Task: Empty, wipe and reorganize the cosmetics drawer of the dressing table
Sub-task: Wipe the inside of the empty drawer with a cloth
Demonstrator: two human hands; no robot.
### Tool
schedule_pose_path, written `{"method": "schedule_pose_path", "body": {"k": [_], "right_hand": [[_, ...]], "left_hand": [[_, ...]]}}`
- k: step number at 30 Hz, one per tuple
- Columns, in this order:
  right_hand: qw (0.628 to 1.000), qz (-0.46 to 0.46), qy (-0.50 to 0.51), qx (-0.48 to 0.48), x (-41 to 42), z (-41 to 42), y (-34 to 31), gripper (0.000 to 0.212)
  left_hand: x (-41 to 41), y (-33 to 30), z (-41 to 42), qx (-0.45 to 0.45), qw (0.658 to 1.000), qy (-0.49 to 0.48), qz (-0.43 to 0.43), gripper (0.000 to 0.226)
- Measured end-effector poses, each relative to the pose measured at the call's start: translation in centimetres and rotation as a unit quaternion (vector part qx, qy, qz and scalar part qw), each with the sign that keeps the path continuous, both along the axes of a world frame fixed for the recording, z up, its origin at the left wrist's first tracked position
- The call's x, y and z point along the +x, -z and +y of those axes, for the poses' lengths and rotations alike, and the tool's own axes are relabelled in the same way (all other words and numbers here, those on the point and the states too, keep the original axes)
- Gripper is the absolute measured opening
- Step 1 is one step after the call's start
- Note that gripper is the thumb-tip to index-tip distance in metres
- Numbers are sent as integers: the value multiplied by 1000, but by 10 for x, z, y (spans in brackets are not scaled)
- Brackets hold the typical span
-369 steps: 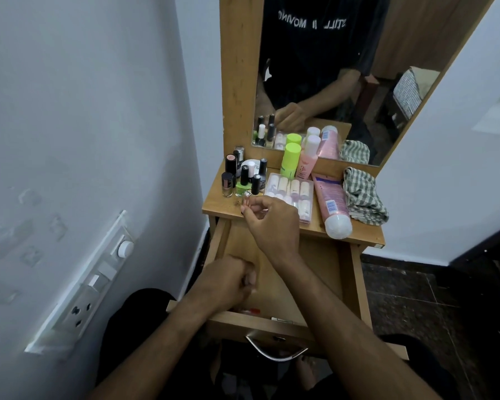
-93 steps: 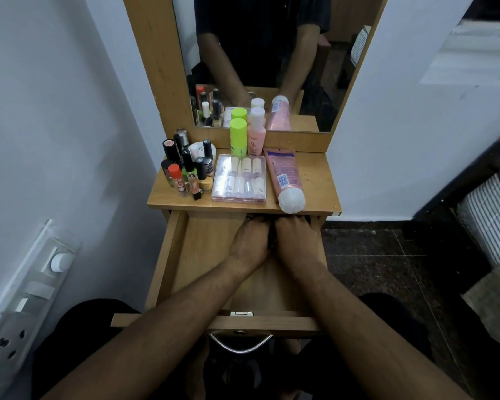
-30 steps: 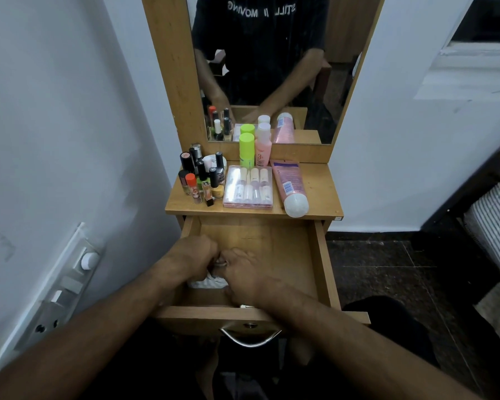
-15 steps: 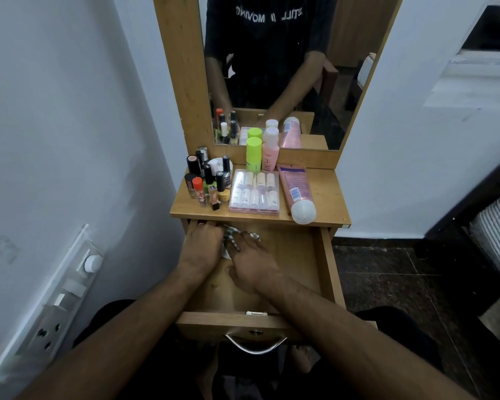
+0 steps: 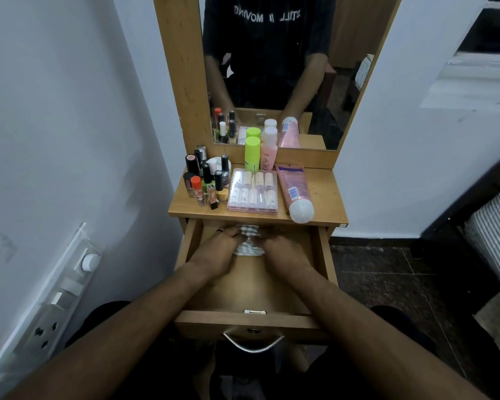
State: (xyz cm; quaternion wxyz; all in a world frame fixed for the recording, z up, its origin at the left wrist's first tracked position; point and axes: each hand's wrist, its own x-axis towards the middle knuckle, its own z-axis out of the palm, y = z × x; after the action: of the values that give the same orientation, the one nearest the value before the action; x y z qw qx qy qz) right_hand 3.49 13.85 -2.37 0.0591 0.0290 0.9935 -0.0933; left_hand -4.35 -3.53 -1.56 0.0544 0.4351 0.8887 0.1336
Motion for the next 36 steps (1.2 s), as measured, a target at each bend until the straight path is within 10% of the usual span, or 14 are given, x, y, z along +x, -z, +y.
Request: {"method": "schedule_pose_path", "body": {"k": [16,27,31,36], "right_hand": [[986,24,29,161,34,24,-14,47],[979,-63,147,-125,70,2,-39,35],[835,-53,354,-418,64,-4,-37,46],[562,65,500,-656,38,-19,-24,38]], "left_hand": [[39,6,52,-21,999,46,-13,59],[74,-14,5,38,995,9,-88,50],[78,-21,-1,51,992,-34,-112,78],[81,-20,-3,23,983,-118,-138,51]]}}
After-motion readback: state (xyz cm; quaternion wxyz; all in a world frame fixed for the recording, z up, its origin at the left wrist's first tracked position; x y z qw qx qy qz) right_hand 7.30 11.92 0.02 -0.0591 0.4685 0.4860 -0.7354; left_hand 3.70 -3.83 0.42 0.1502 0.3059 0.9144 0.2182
